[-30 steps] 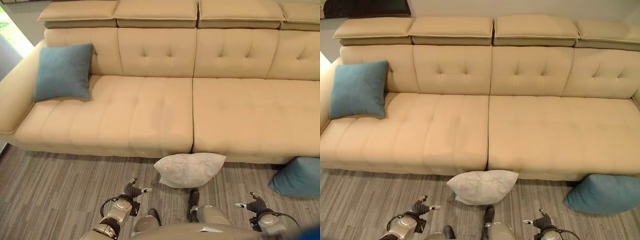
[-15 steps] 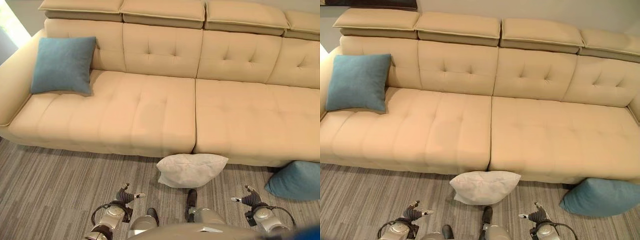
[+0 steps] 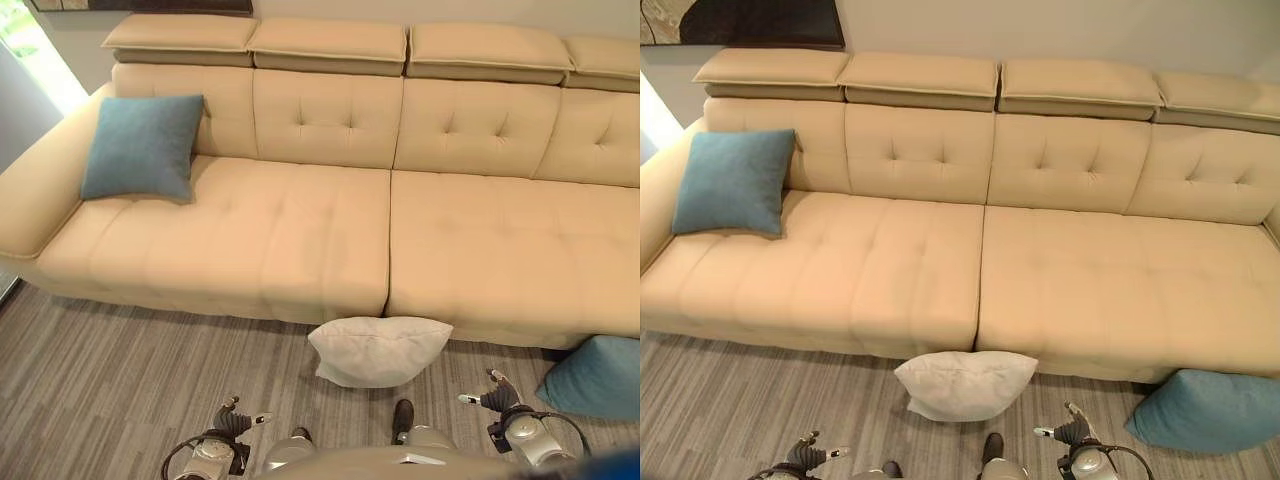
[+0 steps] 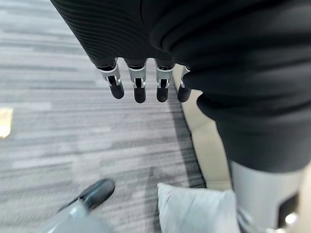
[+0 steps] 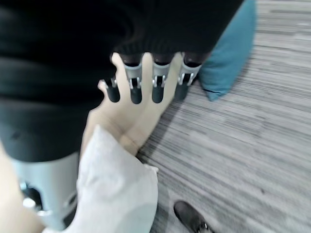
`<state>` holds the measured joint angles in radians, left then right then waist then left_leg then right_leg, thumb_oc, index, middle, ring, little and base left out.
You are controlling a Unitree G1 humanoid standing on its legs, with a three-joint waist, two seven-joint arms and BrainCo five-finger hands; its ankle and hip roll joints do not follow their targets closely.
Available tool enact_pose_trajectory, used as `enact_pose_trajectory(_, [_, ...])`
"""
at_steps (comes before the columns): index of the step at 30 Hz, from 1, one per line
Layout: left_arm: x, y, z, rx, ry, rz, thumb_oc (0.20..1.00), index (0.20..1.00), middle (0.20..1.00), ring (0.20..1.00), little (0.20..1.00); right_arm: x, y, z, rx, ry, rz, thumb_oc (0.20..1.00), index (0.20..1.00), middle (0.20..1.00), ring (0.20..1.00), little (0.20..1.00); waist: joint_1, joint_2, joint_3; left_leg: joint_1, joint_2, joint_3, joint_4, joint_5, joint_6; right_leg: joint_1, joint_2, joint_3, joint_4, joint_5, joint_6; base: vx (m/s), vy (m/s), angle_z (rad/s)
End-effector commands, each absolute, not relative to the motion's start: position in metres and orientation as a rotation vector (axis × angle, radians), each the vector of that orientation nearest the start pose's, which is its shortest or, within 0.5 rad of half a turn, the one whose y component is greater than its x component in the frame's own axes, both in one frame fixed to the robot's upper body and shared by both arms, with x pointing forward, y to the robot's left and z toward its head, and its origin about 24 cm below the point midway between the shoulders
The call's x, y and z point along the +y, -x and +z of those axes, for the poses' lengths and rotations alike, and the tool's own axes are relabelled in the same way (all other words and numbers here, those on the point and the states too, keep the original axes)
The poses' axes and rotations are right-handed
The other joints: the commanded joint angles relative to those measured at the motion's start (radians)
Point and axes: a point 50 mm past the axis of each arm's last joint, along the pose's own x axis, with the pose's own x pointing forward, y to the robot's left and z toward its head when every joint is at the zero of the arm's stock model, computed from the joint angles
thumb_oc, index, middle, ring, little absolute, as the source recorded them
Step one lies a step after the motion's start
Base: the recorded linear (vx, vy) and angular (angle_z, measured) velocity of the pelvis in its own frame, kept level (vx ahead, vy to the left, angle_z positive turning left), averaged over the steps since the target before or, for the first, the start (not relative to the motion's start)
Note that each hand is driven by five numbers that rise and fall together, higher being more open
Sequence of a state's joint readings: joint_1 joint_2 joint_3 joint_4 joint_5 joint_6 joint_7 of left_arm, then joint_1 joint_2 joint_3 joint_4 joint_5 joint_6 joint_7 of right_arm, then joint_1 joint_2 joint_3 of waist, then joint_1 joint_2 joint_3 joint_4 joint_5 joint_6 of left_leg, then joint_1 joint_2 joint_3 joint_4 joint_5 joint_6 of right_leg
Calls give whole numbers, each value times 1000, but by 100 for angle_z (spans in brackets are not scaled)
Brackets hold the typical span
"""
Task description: Pick up all the scattered cushions and arrange them neatly on the sofa.
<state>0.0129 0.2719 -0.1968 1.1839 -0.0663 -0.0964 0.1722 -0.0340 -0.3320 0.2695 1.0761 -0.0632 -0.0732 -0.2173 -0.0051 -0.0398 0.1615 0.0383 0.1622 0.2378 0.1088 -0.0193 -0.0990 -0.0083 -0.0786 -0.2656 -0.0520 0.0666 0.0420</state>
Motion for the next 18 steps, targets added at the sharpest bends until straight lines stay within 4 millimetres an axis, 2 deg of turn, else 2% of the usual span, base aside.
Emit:
enact_pose_trajectory(1, [239, -133, -144, 993, -412, 123, 1000, 1000, 1000, 1000, 1000, -269, -161, -118, 847, 634, -124, 1000, 1000, 1000, 1000, 1000, -23, -35, 64, -120, -25, -59, 196, 24, -9, 60, -28, 16, 58, -117, 31, -30, -154, 16])
enact_pose_trajectory(2, [239, -133, -144, 993, -412, 123, 1000, 1000, 1000, 1000, 1000, -269, -161, -118, 847, 634, -124, 1000, 1000, 1000, 1000, 1000, -25, -33, 62, -126, -23, -63, 203, 22, -10, 59, -26, 13, 57, -117, 30, -29, -263, 18])
enact_pose_trajectory(3, [237, -133, -145, 996, -410, 115, 1000, 1000, 1000, 1000, 1000, -272, -154, -121, 881, 626, -139, 1000, 1000, 1000, 1000, 1000, -31, -36, 66, -147, -1, -21, 235, 31, -3, 78, -17, -2, 50, -132, 12, 11, -150, 27])
enact_pose_trajectory(6, [235, -131, -146, 1008, -413, 105, 1000, 1000, 1000, 1000, 1000, -275, -147, -123, 909, 624, -150, 1000, 1000, 1000, 1000, 1000, -29, -33, 71, -168, -4, 7, 230, 13, 10, 96, -7, -8, 47, -146, 5, 46, -86, 36])
enact_pose_trajectory(7, [235, -126, -148, 1030, -418, 99, 1000, 1000, 1000, 1000, 1000, -277, -143, -125, 928, 628, -159, 1000, 1000, 1000, 1000, 1000, -28, -29, 67, -179, -26, 20, 169, 7, 20, 105, -2, -11, 41, -151, 9, 111, 6, 24])
enact_pose_trajectory(8, [235, -123, -149, 1042, -421, 96, 1000, 1000, 1000, 1000, 1000, -278, -141, -125, 935, 630, -161, 1000, 1000, 1000, 1000, 1000, -26, -27, 64, -186, -35, 22, 132, 23, 19, 112, 4, -10, 37, -153, 14, 111, 6, 11])
enact_pose_trajectory(9, [235, -123, -149, 1042, -421, 96, 1000, 1000, 1000, 1000, 1000, -278, -141, -125, 935, 630, -161, 1000, 1000, 1000, 1000, 1000, -26, -27, 64, -184, -36, 23, 131, 24, 19, 112, 3, -10, 37, -153, 15, 97, 20, 2])
enact_pose_trajectory(12, [237, -120, -150, 1052, -423, 102, 1000, 1000, 1000, 1000, 1000, -276, -141, -127, 946, 637, -154, 1000, 1000, 1000, 1000, 1000, -8, -16, 59, -188, -57, 6, 11, 73, 10, 141, 28, 10, 32, -171, 24, 172, 54, -4])
enact_pose_trajectory(15, [240, -113, -152, 1075, -427, 114, 1000, 1000, 1000, 1000, 1000, -271, -138, -130, 955, 634, -139, 1000, 1000, 1000, 1000, 1000, -5, -23, 25, -158, -81, -1, -25, 71, 25, 156, 23, 21, 38, -181, 39, 262, 129, -33])
enact_pose_trajectory(18, [243, -114, -150, 1066, -426, 130, 1000, 1000, 1000, 1000, 1000, -267, -143, -129, 940, 643, -120, 1000, 1000, 1000, 1000, 1000, 4, -32, 11, -138, -98, 9, -37, 52, 41, 150, 3, 32, 66, -187, 56, 130, 117, -32])
